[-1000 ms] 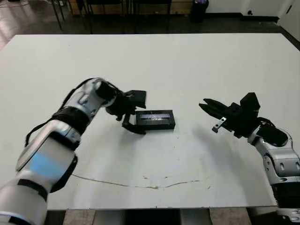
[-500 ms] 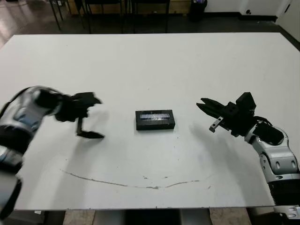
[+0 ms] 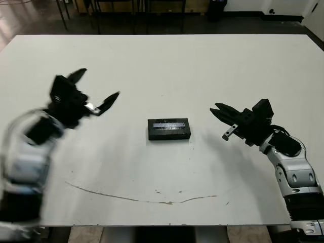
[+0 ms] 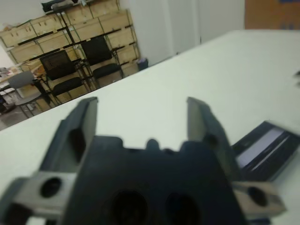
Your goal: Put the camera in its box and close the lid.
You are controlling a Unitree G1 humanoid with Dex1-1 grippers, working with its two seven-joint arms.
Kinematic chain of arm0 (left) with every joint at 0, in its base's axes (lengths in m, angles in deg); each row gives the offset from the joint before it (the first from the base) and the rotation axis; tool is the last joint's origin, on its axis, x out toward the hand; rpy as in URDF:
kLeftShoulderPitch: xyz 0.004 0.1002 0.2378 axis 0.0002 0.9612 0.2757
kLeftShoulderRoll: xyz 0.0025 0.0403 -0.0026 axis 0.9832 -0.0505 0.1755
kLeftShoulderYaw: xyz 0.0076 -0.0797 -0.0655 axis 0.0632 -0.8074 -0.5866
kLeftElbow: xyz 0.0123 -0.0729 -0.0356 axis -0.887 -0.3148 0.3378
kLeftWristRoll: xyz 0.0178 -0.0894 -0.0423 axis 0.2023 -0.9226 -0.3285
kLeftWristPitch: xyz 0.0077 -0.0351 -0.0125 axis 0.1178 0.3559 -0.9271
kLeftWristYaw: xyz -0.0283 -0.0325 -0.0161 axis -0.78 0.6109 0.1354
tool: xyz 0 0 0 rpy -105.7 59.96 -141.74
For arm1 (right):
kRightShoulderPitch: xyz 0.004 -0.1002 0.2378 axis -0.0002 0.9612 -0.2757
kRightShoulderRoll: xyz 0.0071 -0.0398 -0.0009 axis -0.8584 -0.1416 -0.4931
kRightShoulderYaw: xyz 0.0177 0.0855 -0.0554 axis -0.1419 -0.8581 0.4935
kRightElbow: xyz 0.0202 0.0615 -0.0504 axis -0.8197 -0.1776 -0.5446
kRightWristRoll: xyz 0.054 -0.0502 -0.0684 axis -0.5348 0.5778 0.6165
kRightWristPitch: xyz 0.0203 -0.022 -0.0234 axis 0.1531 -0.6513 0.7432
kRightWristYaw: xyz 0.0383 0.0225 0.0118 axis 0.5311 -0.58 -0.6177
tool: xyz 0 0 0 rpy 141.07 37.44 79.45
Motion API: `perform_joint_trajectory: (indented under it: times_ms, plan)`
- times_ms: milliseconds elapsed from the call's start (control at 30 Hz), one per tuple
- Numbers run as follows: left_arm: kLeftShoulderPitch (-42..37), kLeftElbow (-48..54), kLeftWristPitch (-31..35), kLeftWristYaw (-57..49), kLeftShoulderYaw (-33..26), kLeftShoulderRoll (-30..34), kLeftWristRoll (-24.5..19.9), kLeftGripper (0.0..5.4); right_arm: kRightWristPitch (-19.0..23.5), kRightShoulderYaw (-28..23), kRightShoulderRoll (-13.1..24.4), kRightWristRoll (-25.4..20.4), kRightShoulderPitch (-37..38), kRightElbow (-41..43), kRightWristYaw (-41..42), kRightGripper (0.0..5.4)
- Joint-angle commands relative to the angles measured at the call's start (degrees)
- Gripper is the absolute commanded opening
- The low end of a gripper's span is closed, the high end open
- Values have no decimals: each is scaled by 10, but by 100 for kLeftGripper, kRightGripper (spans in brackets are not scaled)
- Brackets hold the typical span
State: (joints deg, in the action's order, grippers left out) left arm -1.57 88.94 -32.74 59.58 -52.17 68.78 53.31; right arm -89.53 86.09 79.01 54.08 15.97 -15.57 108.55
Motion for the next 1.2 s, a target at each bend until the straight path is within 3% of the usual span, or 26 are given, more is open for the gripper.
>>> perform_joint_trajectory:
  times_ms: [33,367,533,767,933,1067,1200]
  plan:
    - [-1,30,35,-16,54,-18,26,241,1,-1,-4,0,5,-5,-6,0]
    - [-44,-48,66,-30,205,-71,117,1,-9,-2,-12,2,12,-10,-20,0]
    - [-48,-122,85,-30,250,-90,149,1,-27,-3,-8,4,17,-14,-17,0]
    - [-38,-202,108,-28,274,-117,161,1,-10,0,-4,9,23,5,-26,0]
    - [-20,-214,161,-3,291,-94,178,1,11,-2,-3,4,24,21,-27,0]
    - [3,-193,180,18,268,-82,154,1,10,-1,-2,8,21,21,-26,0]
    - [13,-104,240,42,235,-70,120,1,11,-4,-4,-2,18,18,-18,0]
